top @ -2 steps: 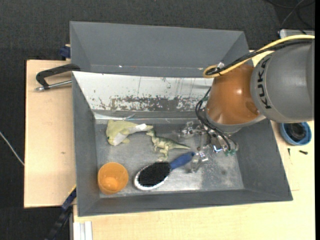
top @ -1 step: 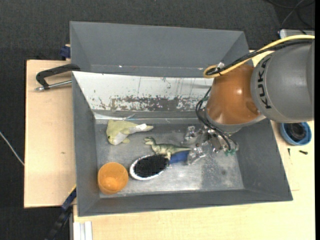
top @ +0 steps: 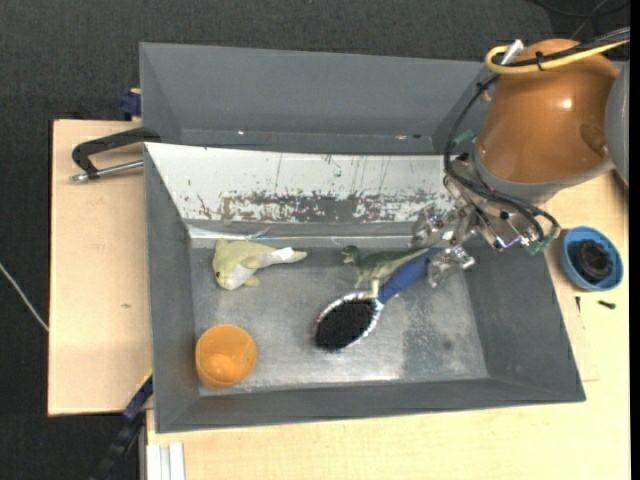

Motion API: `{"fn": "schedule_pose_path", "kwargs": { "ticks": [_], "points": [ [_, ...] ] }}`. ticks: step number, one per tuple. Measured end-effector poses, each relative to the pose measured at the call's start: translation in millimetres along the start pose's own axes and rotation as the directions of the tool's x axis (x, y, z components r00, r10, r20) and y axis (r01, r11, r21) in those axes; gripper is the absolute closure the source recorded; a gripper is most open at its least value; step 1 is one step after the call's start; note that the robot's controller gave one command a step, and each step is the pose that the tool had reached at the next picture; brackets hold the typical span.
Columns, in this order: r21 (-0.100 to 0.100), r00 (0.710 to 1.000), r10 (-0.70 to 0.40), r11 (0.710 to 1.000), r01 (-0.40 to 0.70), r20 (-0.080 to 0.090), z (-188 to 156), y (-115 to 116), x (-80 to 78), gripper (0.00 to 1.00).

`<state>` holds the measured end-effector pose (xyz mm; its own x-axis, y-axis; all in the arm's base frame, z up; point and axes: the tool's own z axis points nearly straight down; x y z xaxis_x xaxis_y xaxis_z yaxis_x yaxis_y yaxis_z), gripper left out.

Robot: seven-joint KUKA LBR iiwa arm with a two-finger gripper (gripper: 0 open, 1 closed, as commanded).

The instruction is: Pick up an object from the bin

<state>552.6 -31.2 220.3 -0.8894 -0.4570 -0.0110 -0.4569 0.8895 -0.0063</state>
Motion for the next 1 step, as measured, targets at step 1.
{"fn": "schedule_pose_path", "kwargs": {
  "ticks": [1],
  "points": [
    [0.001,0.999,-0.032,0.999,0.032,0.001,-69.2,-22.3,-2.3,1.0]
  ]
}}
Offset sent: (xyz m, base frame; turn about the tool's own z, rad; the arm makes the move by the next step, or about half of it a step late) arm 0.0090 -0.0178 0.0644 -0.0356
